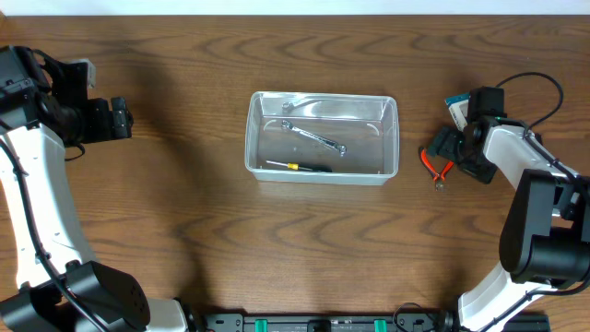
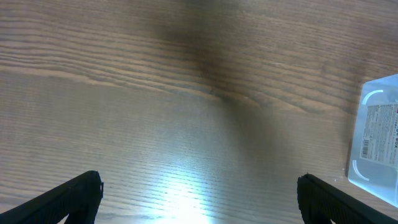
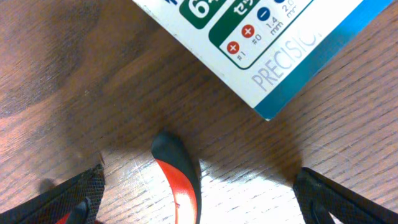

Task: Pack container
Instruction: 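Lower the right gripper onto the red-handled pliers and grasp them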

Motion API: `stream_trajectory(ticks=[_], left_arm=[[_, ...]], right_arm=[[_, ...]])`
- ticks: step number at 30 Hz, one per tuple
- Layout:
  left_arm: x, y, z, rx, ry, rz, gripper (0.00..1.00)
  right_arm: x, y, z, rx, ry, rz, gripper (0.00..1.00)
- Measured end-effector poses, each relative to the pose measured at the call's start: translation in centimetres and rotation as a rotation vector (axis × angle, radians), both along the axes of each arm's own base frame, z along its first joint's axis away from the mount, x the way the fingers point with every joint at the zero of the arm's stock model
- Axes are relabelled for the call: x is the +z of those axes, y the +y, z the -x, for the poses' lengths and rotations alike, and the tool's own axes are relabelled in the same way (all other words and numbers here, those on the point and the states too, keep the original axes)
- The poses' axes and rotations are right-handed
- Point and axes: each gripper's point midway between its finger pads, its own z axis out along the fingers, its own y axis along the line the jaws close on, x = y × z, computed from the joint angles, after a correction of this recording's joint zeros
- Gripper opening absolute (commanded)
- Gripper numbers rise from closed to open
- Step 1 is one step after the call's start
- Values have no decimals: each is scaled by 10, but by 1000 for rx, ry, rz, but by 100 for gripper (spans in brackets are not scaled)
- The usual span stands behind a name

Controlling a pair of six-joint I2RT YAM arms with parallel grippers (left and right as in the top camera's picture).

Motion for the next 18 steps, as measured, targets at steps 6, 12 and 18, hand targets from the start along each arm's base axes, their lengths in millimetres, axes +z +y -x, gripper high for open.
stream_trajectory(ticks=[6, 12, 18], left_arm=[[0, 0, 0, 0, 0, 0, 98], [0, 0, 0, 0, 0, 0, 98], [0, 0, 0, 0, 0, 0, 98]], right_arm=[[-1, 1, 5, 3, 24, -5, 92], [-2, 2, 14, -2, 63, -18, 73], [-2, 5, 21, -13, 90, -41, 39]])
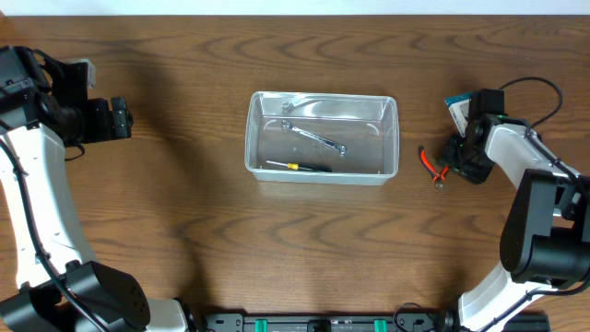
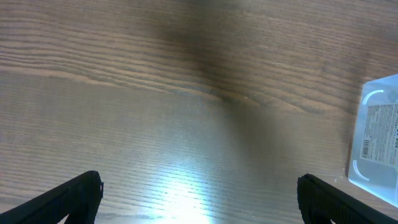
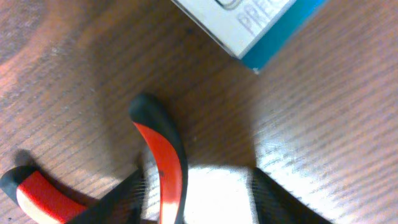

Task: Pack container
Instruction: 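Lower the right gripper onto the red-handled pliers and grasp them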

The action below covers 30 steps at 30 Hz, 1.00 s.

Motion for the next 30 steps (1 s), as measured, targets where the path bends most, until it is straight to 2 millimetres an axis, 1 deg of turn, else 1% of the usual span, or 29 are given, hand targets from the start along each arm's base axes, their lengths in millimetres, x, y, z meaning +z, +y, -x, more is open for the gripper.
stream_trajectory(ticks=[1, 5, 7, 10, 13, 18, 23, 26, 29, 30], left_arm=[[0, 0, 0, 0, 0, 0, 98], [0, 0, 0, 0, 0, 0, 98], [0, 0, 0, 0, 0, 0, 98], [0, 0, 0, 0, 0, 0, 98], [0, 0, 0, 0, 0, 0, 98], [0, 0, 0, 0, 0, 0, 98], [0, 0, 0, 0, 0, 0, 98], [0, 0, 0, 0, 0, 0, 98], [0, 0, 0, 0, -1, 0, 98], [0, 0, 0, 0, -2, -1, 98]], right_arm=[[0, 0, 1, 1, 2, -3, 32], [0, 5, 1, -8, 4, -33, 20], [0, 8, 1, -8, 2, -47, 13], [0, 10, 1, -10, 0, -63, 9], [0, 12, 0, -11, -5, -74, 1], [0, 13, -2, -8, -13, -81, 1], [4, 17, -9, 10, -36, -106, 1], [6, 20, -7, 44, -2, -121, 1], [17, 27, -6, 103, 39, -136, 1], [27, 29, -12, 131, 27, -132, 1]])
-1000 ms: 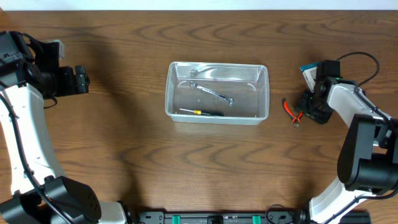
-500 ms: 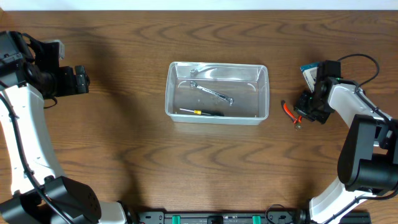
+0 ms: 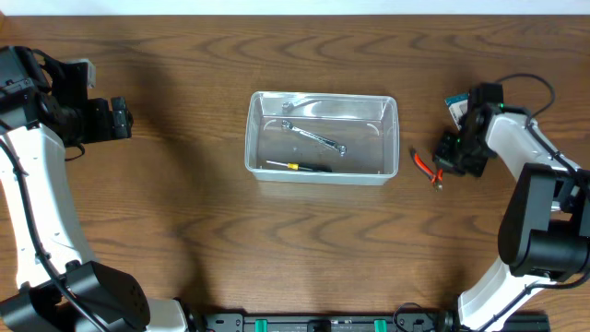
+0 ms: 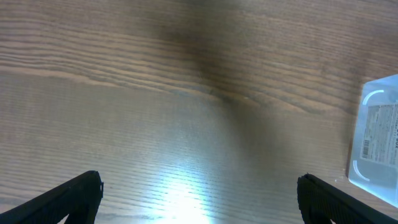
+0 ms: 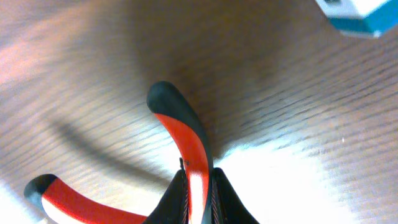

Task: Pack container
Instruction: 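Lower the right gripper onto the red-handled pliers and grasp them, then carry the pliers into the container and release them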

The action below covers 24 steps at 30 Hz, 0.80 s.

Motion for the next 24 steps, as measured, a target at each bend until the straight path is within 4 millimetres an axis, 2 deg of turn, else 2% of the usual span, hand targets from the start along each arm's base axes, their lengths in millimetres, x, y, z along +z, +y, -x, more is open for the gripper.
stream_trajectory(ticks=[1, 3, 4, 6, 9, 11, 13, 16, 20, 24], left_arm=[[0, 0, 0, 0, -1, 0, 98], [0, 0, 0, 0, -2, -1, 98], [0, 0, -1, 0, -2, -1, 98], [0, 0, -1, 0, -2, -1, 98], [0, 0, -1, 0, -2, -1, 98], [0, 0, -1, 0, -3, -2, 98], [0, 0, -1, 0, -4, -2, 98], [1, 1, -1, 0, -6, -3, 98], [1, 1, -1, 0, -6, -3, 98], [1, 1, -1, 0, -6, -3, 98]], right_arm=[[10, 2, -10, 22, -34, 4, 1], [44, 9, -37, 86, -143, 26, 1], [64, 15, -49, 122, -208, 38, 1], [118, 35, -72, 235, -375, 71, 1], [188, 79, -80, 463, -585, 118, 1], [213, 113, -71, 653, -657, 144, 1], [214, 143, -55, 849, -655, 154, 1], [185, 176, -40, 1097, -587, 159, 1], [139, 196, -40, 1268, -495, 152, 1], [94, 201, -42, 1352, -401, 135, 1]])
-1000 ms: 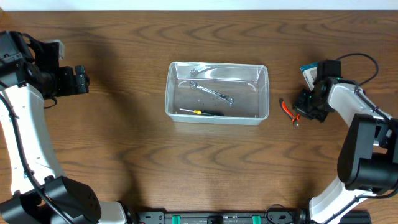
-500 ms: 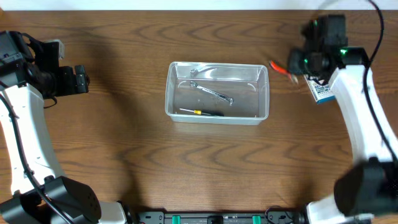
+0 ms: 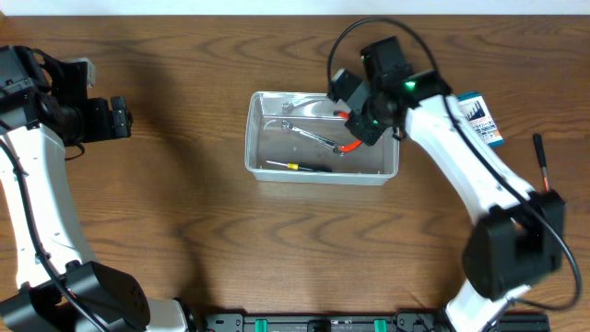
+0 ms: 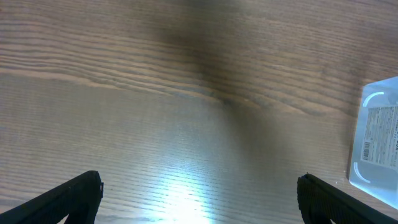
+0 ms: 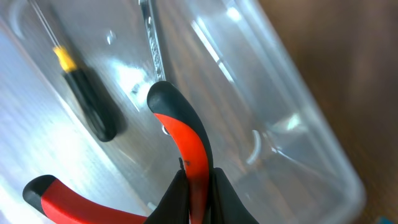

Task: Pack container
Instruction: 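Carry the pliers into the container and release them, then move the right gripper to the screwdriver-set box and grasp it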

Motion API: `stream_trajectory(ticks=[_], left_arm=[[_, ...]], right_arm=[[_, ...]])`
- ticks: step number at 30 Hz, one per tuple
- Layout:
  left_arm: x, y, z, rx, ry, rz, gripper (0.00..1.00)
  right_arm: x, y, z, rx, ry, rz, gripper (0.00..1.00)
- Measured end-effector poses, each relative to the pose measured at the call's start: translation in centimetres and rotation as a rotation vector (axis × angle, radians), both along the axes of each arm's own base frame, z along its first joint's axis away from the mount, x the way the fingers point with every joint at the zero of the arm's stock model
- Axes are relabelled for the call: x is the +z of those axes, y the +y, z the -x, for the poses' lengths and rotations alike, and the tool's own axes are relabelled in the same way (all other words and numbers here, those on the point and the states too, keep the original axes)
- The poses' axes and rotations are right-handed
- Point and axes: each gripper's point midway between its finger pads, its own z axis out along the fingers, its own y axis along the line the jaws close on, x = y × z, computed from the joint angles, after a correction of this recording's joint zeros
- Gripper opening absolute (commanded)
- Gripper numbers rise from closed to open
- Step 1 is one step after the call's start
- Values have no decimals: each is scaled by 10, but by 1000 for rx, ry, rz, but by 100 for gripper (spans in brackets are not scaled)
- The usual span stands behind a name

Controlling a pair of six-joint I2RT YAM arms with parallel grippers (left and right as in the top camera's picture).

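A clear plastic container (image 3: 256, 164) sits mid-table with a silver wrench (image 3: 315, 137) and a small screwdriver (image 3: 300, 167) with a black handle inside. My right gripper (image 3: 361, 129) hangs over the container's right part, shut on the red-and-black pliers (image 5: 183, 137). In the right wrist view the pliers' handles are above the container floor (image 5: 74, 155), with the screwdriver (image 5: 87, 102) and wrench (image 5: 152, 53) below. My left gripper (image 3: 124, 118) stands open over bare table at the far left, nothing between its fingertips (image 4: 74, 194).
A blue-and-white screwdriver set package (image 3: 479, 118) lies right of the container. A thin tool with a red tip (image 3: 541, 161) lies near the right edge. The container's corner (image 4: 373, 143) shows at the right of the left wrist view.
My right gripper, shut on the pliers, has moved from the table right of the container to above the container's right part. The left arm has not moved.
My right gripper was open over the pliers beside the package at the right. It then stood narrower around one red handle, then shut on it on the table. Now it holds the pliers over the container. The left gripper stayed open at the far left.
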Motion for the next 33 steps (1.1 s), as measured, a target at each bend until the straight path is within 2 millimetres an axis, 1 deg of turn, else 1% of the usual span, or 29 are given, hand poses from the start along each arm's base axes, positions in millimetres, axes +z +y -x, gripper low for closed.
stream_trajectory(ticks=[1, 5, 7, 9, 11, 12, 14, 15, 16, 17, 19, 22, 24, 25, 27, 29, 30, 32, 33], left_arm=[[0, 0, 0, 0, 0, 0, 98], [0, 0, 0, 0, 0, 0, 98], [0, 0, 0, 0, 0, 0, 98], [0, 0, 0, 0, 0, 0, 98], [0, 0, 0, 0, 0, 0, 98], [0, 0, 0, 0, 0, 0, 98], [0, 0, 0, 0, 0, 0, 98], [0, 0, 0, 0, 0, 0, 98], [0, 0, 0, 0, 0, 0, 98], [0, 0, 0, 0, 0, 0, 98], [0, 0, 0, 0, 0, 0, 98], [0, 0, 0, 0, 0, 0, 98], [0, 0, 0, 0, 0, 0, 98], [0, 0, 0, 0, 0, 0, 98], [0, 0, 0, 0, 0, 0, 98], [0, 0, 0, 0, 0, 0, 98], [0, 0, 0, 0, 0, 0, 98], [0, 0, 0, 0, 0, 0, 98], [0, 0, 0, 0, 0, 0, 98]], right_arm=[[-11, 0, -1, 10, 19, 10, 1], [-45, -1, 0, 28, 86, 47, 1], [-59, -2, 3, 32, 118, 60, 2], [-68, -2, 4, 35, 138, 69, 5], [-74, -3, 5, 35, 152, 74, 14], [-76, -3, 6, 36, 158, 77, 25], [-78, -3, 7, 35, 164, 79, 35], [-78, -3, 7, 30, 166, 78, 42], [-78, -3, 7, 31, 165, 77, 57], [-78, -3, 7, 32, 164, 77, 69], [-78, -3, 7, 35, 164, 79, 75], [-78, -3, 7, 30, 166, 78, 79], [-77, -6, 12, 10, 192, 84, 82], [-75, -6, 14, -3, 205, 86, 85], [-64, -6, 11, -15, 203, 84, 89], [-40, -3, 1, -29, 159, 63, 92], [-22, -2, -5, -36, 124, 47, 99], [26, -5, -20, -62, 15, -1, 99], [58, -11, -28, -79, -61, -33, 99]])
